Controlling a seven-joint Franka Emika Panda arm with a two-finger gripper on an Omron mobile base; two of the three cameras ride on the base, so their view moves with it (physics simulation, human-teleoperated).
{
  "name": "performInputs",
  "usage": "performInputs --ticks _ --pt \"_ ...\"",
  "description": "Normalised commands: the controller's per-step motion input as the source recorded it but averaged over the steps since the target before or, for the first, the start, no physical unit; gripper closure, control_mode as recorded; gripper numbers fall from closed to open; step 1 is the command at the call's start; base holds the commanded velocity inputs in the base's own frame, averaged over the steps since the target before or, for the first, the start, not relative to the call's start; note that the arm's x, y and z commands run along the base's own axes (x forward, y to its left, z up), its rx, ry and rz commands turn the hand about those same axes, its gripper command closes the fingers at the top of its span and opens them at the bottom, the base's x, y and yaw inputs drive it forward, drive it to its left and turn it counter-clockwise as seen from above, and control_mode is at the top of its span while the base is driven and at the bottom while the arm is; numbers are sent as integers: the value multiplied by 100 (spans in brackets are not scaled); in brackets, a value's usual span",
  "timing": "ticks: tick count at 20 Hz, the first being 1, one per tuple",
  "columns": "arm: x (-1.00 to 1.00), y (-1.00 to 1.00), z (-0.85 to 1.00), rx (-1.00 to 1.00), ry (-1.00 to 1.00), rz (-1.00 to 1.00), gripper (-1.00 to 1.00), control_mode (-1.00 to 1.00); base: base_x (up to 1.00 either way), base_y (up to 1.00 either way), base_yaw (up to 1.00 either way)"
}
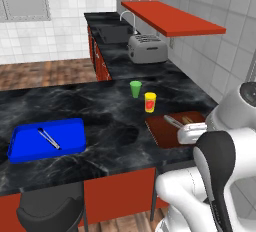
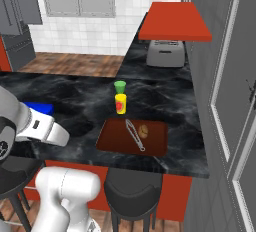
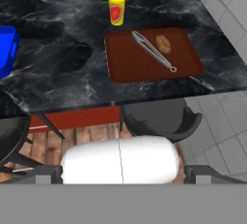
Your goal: Gather the potato and mushroom from the fridge and place them on a tray on the dining counter. Then gather the fish and chicken drumstick from the fridge and place them on the other tray.
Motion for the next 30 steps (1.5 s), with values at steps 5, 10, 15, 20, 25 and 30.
performInputs --ticks 5,10,15,20,25,30 --pt "-24 0 0 0 0 0 -100 -100 0 0 0" --pt "-3 0 0 0 0 0 -100 100 -15 0 0" --pt "0 0 0 0 0 0 -100 100 -93 35 0" --pt "0 0 0 0 0 0 -100 100 -100 80 1" --pt "0 0 0 0 0 0 -100 100 -79 100 0" --pt "0 0 0 0 0 0 -100 100 -49 100 0"
